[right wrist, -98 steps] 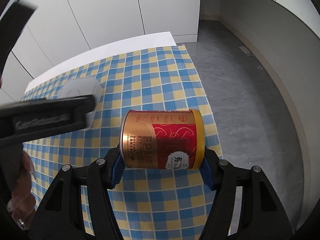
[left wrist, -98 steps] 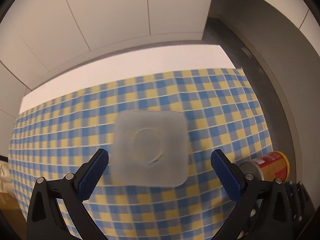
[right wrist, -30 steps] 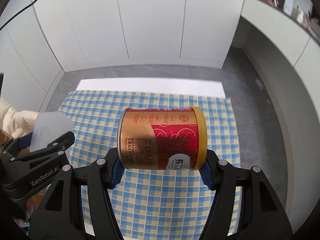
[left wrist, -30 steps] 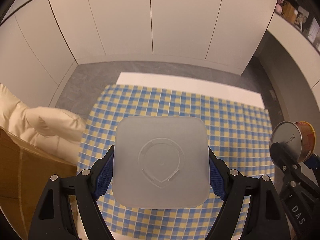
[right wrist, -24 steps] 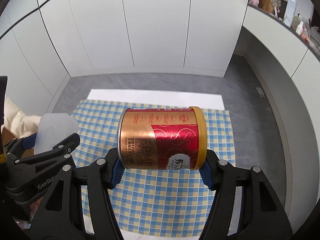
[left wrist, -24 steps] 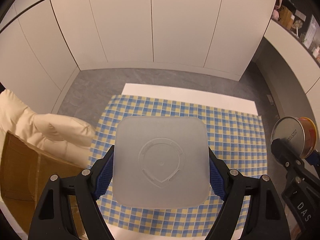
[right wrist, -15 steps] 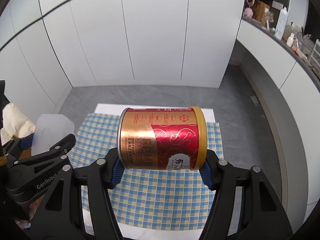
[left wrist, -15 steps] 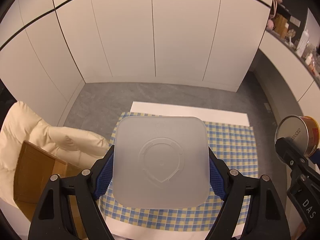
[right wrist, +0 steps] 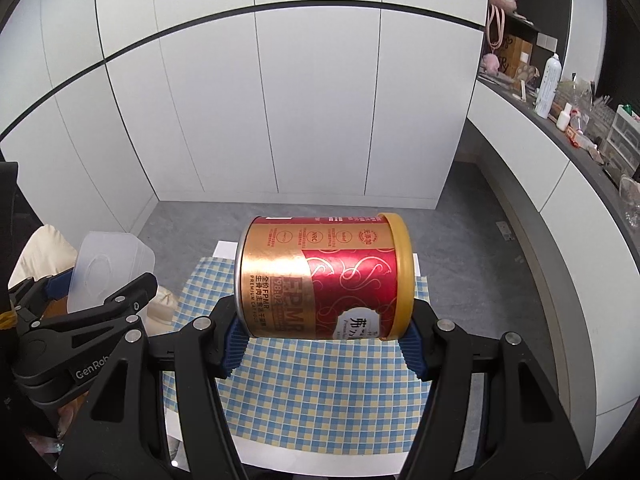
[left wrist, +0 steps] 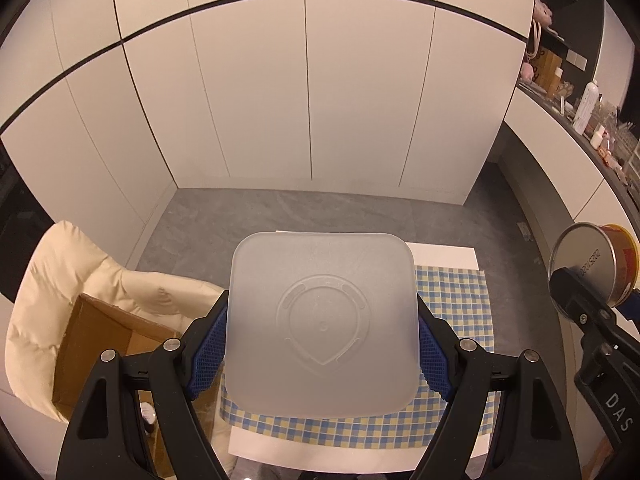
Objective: Organize objects
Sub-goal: 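Lift the tin with the right tool while the left tool lifts the clear case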
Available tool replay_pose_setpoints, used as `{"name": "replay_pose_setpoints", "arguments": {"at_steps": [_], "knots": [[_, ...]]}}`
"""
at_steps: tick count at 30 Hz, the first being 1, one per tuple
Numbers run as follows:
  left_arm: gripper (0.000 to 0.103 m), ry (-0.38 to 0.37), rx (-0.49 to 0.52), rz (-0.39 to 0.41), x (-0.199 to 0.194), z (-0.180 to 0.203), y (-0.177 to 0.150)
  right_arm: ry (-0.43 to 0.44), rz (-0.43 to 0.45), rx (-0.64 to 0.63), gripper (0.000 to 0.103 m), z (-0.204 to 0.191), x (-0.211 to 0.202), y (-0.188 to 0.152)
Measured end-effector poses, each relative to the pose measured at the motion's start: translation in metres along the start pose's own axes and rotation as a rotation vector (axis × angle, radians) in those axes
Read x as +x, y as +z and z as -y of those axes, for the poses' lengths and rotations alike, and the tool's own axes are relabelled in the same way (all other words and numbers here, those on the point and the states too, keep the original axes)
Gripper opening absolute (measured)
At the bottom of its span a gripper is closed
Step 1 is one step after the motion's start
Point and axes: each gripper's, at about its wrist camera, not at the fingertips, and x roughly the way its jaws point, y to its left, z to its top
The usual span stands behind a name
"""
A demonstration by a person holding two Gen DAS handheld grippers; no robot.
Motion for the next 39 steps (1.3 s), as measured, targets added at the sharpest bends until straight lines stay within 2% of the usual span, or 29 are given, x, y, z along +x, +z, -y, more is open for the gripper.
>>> {"name": "replay_pose_setpoints", "arguments": {"at_steps": [19,25,30,35,39], "knots": [[0.081,0.009,0.015,0.030,-0.022,0.002,-0.017,-0.006,-0.012,-0.005,0.064,0.002,-0.009,-0.012],[0.081,0.005,0.026,0.054,-0.038,-0.001,-0.033,-0.010,-0.005,-0.010,0.064,0.000,-0.019,-0.025],[0.081,0.035,0.033,0.084,-0.054,-0.002,-0.048,-0.020,-0.004,-0.008,0.064,-0.003,-0.027,-0.037],[0.081,0.003,0.035,0.072,-0.062,-0.002,-0.060,-0.015,0.000,-0.005,0.064,-0.003,-0.040,-0.050],[0.081,0.012,0.044,0.083,-0.071,-0.002,-0.075,-0.008,0.003,-0.002,0.064,-0.003,-0.051,-0.061]]}}
